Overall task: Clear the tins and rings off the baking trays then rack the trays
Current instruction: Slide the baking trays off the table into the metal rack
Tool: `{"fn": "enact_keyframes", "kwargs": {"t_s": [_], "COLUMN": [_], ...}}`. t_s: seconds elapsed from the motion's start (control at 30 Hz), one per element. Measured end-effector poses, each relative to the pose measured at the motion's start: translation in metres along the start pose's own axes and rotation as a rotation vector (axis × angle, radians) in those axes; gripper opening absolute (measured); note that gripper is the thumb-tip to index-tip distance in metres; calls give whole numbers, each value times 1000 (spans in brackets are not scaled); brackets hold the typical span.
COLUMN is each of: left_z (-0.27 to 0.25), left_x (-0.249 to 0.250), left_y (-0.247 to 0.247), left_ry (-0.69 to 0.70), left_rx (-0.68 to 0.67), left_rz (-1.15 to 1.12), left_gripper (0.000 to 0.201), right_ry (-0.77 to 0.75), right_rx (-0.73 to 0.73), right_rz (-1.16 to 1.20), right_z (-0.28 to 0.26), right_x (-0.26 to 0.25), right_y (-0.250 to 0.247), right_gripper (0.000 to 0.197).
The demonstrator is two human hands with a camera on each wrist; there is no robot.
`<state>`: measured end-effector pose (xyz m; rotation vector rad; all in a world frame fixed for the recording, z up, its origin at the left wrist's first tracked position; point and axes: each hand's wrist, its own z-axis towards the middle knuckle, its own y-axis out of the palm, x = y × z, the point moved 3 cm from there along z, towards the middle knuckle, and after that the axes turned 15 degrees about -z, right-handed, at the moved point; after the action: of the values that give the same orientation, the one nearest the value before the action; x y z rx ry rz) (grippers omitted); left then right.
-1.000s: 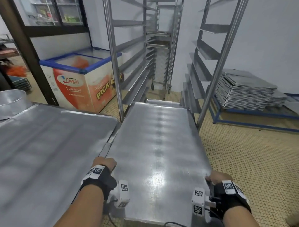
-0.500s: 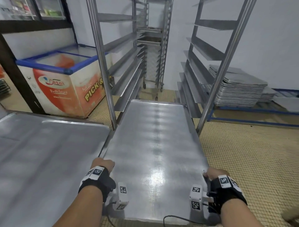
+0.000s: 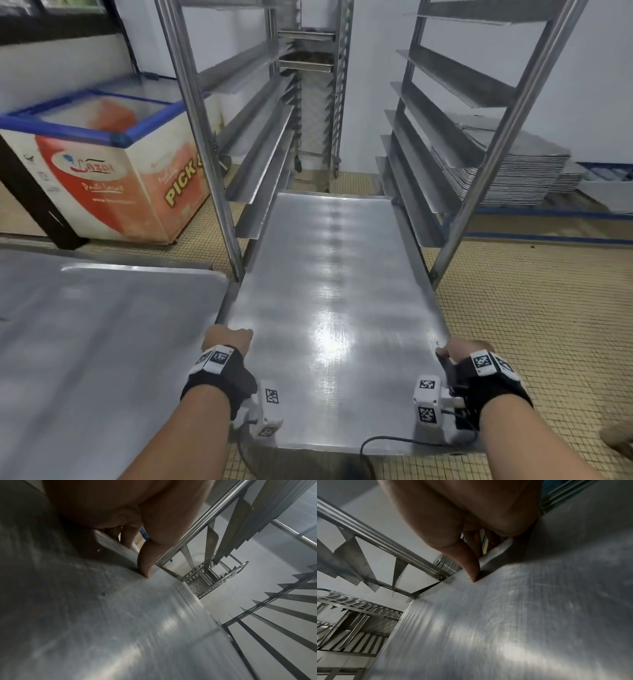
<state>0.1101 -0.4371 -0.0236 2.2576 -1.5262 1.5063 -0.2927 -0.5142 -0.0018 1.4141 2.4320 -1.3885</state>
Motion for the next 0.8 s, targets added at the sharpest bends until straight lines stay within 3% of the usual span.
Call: {"fn": "enact_keyframes", "kwargs": {"t_s": [0.17, 0.27, 0.4, 0.8], "left_z": [27, 41, 62, 102], "left_x": [22, 34, 46, 74], "left_y": [14, 24, 40, 73], "left_ry": [-24, -21, -33, -15], "left_rx": [15, 17, 8, 59], "left_rz": [5, 20, 28, 43], "left_gripper": [58, 58, 52, 43], "right_ry": [46, -32, 46, 111], "right_rx": [13, -84, 22, 54], "right_rz": [-8, -61, -23, 62], "right_z": [31, 52, 72, 117], "right_x": [-25, -42, -52, -97], "right_y": [0, 9, 12, 21], "right_gripper": [10, 32, 11, 19]}}
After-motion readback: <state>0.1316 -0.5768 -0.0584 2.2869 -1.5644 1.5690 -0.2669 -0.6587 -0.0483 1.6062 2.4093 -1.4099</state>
